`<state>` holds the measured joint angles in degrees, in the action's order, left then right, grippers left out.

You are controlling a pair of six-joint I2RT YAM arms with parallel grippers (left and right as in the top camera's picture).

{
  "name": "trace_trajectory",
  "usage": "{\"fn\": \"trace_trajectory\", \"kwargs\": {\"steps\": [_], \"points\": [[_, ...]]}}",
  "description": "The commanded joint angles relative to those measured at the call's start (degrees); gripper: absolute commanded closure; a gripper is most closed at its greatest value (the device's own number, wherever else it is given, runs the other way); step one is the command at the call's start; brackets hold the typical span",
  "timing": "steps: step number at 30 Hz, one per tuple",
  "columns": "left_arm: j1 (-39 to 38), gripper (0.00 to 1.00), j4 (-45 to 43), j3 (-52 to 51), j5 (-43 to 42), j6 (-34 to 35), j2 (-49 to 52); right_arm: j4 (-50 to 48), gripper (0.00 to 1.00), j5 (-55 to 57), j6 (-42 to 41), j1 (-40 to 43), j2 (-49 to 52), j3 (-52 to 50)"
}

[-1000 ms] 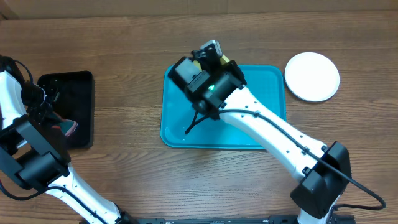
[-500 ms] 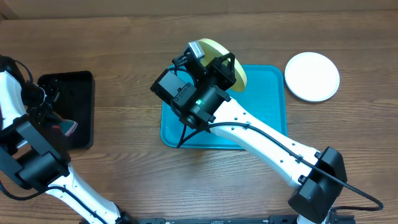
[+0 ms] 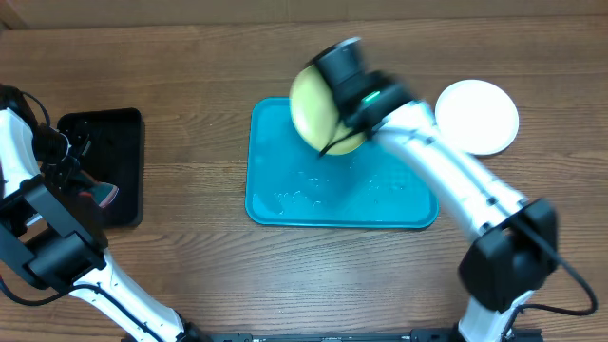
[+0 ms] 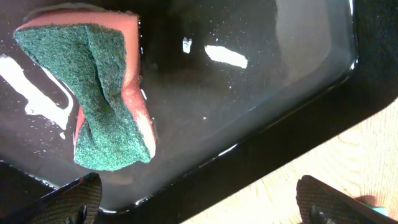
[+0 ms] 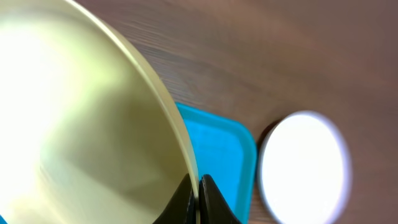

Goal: Clean dirty plates on tray and stack at the side
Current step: 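Lift the yellow plate with the right gripper and stack it on the white plate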

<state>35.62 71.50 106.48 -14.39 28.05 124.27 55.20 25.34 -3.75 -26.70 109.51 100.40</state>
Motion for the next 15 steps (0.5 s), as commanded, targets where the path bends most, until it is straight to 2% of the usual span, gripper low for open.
{"fn": "trace_trajectory", "kwargs": {"steps": [1, 3, 5, 9, 15], "points": [[-0.42, 0.0, -0.04, -0.15, -0.46, -0.83, -2.03, -0.48, 0.96, -26.16, -7.45, 12.02, -2.14, -0.2], [-0.44, 0.0, -0.04, -0.15, -0.46, -0.83, -2.03, -0.46, 0.96, -36.46, -7.43, 20.06, -2.14, -0.7], [-0.42, 0.0, -0.04, -0.15, -0.46, -0.83, -2.03, -0.26, 0.96, -41.66, -7.43, 26.75, -2.14, -1.75], [-0.42, 0.0, -0.04, -0.15, -0.46, -0.83, -2.03, -0.42, 0.96, -41.97, -7.43, 37.92, -2.08, -5.7], [-0.44, 0.0, -0.04, -0.15, -0.46, -0.83, -2.03, -7.87, 0.96, -41.97, -11.02, 48.04, -2.08, -15.08]]}}
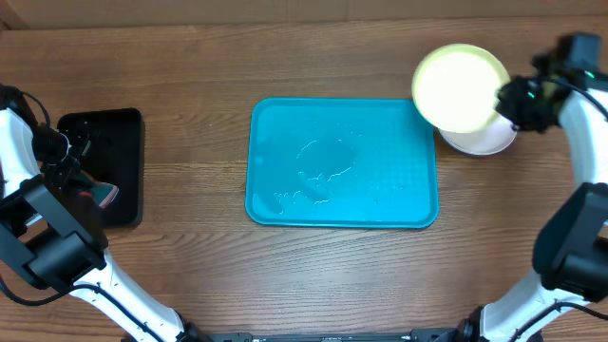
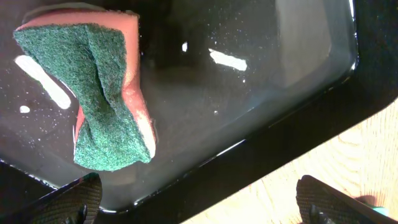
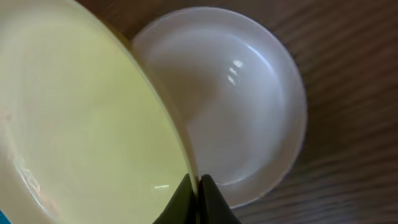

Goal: Clean dirty plates on tray and stack at the side

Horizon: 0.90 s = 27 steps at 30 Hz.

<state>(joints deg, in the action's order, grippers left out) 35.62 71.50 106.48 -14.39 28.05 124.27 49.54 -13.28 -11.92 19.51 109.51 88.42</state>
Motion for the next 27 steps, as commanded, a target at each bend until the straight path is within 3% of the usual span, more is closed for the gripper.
{"fn": "trace_trajectory", "kwargs": {"steps": [1, 4, 6, 9, 13, 18, 20, 21, 27], "points": [[-0.42, 0.0, -0.04, -0.15, -0.46, -0.83, -2.03, -3.52, 0.96, -3.34, -3.54, 2.62, -2.08, -4.31], [-0.42, 0.0, -0.04, -0.15, -0.46, -0.83, -2.03, -7.93, 0.92, -3.32, -4.66, 4.31, -2.08, -8.17], [-0.44, 0.0, -0.04, -0.15, -0.46, -0.83, -2.03, -10.12, 0.71, -3.32, -4.63, 4.35, -2.08, -9.77], [-0.44, 0.0, -0.04, -0.15, -0.46, -0.83, -2.03, -11.19, 0.71, -3.34, -4.63, 4.22, -2.08, -10.51], [-0.44, 0.0, -0.04, -0.15, -0.46, -0.83, -2.03, -10.01, 0.44, -5.09, -4.63, 4.04, -2.12, -9.94], [-0.44, 0.0, -0.04, -0.15, -0.46, -0.83, -2.03, -6.32, 0.33, -13.07, -4.61, 4.04, -4.24, -8.61], [-0.44, 0.0, -0.04, -0.15, -0.46, -0.83, -2.03, -4.76, 0.15, -14.8, -4.59, 4.04, -6.56, -8.61], [-0.42, 0.0, -0.04, -0.15, -0.46, -0.83, -2.03, -3.93, 0.0, -15.34, -4.57, 3.96, -8.0, -8.61], [-0.44, 0.0, -0.04, -0.15, -0.46, -0.83, -2.03, 4.11, 0.0, -15.32, 1.42, 2.78, -19.82, -8.63]]}}
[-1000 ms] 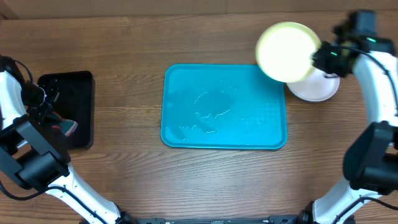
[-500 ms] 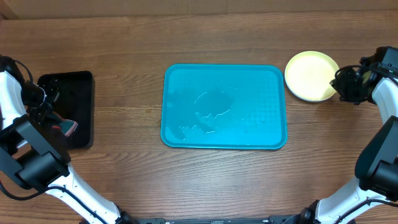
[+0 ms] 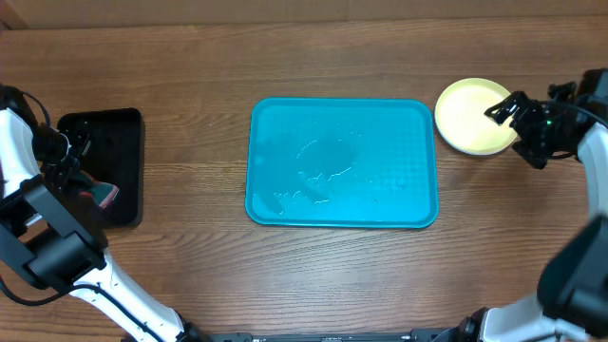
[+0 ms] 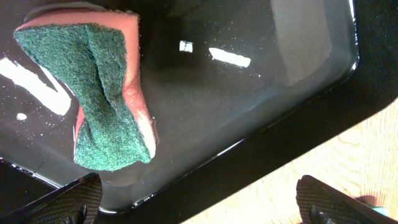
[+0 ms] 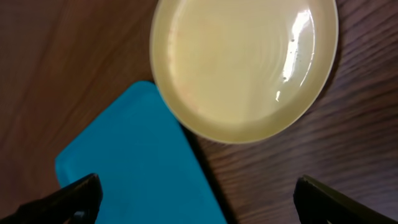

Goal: Clean dirty plates on tray and stack at the side

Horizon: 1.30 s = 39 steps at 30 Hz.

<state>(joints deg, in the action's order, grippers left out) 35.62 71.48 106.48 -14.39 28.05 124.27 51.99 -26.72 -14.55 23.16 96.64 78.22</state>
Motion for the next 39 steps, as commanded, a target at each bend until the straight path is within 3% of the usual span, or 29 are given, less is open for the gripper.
{"fn": "trace_trajectory", "kwargs": {"steps": [1, 10, 18, 32, 39], "points": [[-0.44, 0.0, -0.02, -0.15, -0.46, -0.83, -2.03, 3.37, 0.0, -1.86, 4.72, -1.11, -9.11, 1.57], [-0.44, 0.0, -0.02, -0.15, -0.46, -0.83, -2.03, 19.65, 0.0, -1.64, 7.74, -4.94, -25.4, 0.74], [-0.44, 0.0, -0.02, -0.15, -0.46, -0.83, -2.03, 34.38, 0.0, -1.64, 6.91, -5.53, -28.46, 0.76], [-0.42, 0.0, -0.02, -0.15, -0.46, -0.83, -2.03, 34.12, 0.0, 1.84, 7.34, -5.53, -28.11, 0.5], [-0.42, 0.0, -0.02, -0.15, -0.46, -0.83, -2.03, 22.25, 0.0, 2.78, 7.58, -8.98, -33.14, -6.91]]}}
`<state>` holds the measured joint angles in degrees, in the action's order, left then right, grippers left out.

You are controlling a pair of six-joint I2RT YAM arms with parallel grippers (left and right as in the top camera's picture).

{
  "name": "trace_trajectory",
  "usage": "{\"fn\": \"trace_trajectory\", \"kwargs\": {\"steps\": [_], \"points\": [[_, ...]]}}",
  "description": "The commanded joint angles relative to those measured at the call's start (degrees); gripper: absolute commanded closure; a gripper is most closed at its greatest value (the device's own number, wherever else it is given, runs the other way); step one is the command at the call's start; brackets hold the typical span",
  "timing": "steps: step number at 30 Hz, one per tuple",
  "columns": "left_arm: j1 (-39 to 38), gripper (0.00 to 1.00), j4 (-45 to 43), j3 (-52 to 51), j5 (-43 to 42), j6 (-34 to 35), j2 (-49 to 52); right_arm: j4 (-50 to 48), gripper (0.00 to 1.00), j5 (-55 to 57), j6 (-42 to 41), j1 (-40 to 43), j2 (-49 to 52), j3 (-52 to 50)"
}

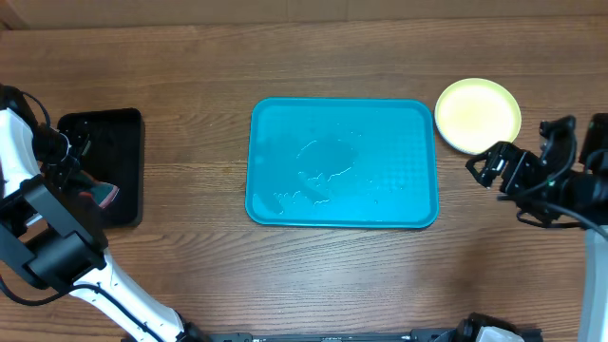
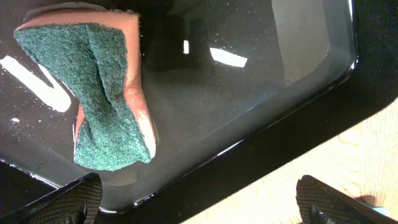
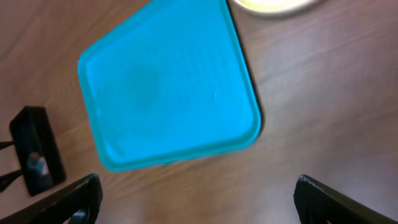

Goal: Clean dirty plates on tray and stack at the side

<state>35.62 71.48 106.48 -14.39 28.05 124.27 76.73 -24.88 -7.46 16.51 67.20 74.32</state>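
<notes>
A yellow plate lies flat on the table just right of the blue tray; its edge shows at the top of the right wrist view. The tray carries only streaks of water. My right gripper hangs open and empty in front of the plate, apart from it, with the jaws wide. My left gripper is open over the near rim of the black basin, holding nothing. A green-and-orange sponge lies in the basin's water.
The black basin stands at the table's left edge, with my left arm beside it. The tray fills the table's middle. Bare wood lies between the tray and the right arm.
My open right gripper was at the yellow plate's right rim; now it is nearer the table's front, clear of the plate. The plate, tray, sponge and left gripper have not moved.
My right gripper was shut on the yellow plate, tilted above the tray's back edge. Then it held the plate over a white plate to the right. Later the yellow plate lay on the white one with the gripper open, and now the gripper has drawn back.
</notes>
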Motion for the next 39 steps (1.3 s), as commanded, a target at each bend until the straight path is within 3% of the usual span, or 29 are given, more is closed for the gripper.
{"fn": "trace_trajectory", "kwargs": {"steps": [1, 9, 12, 23, 34, 39], "points": [[-0.42, 0.0, -0.02, -0.15, -0.46, -0.83, -2.03, -4.37, 0.0, 1.27, 0.48, -3.39, -5.03, -4.46], [-0.44, 0.0, -0.02, -0.15, -0.46, -0.83, -2.03, -31.43, 0.0, 5.33, 0.46, -18.99, -25.2, -24.13], [-0.44, 0.0, -0.02, -0.15, -0.46, -0.83, -2.03, -32.85, 0.0, 5.38, 0.46, -22.53, -31.21, -27.74], [-0.44, 0.0, -0.02, -0.15, -0.46, -0.83, -2.03, -34.51, 0.0, 11.37, 0.44, -23.3, -44.35, -34.97], [-0.44, 0.0, -0.02, -0.15, -0.46, -0.83, -2.03, -61.44, 0.0, 11.26, -0.15, -24.44, -55.41, -57.61], [-0.44, 0.0, -0.02, -0.15, -0.46, -0.83, -2.03, -66.1, 0.0, 11.34, -0.2, -24.13, -59.41, -62.75]]}}
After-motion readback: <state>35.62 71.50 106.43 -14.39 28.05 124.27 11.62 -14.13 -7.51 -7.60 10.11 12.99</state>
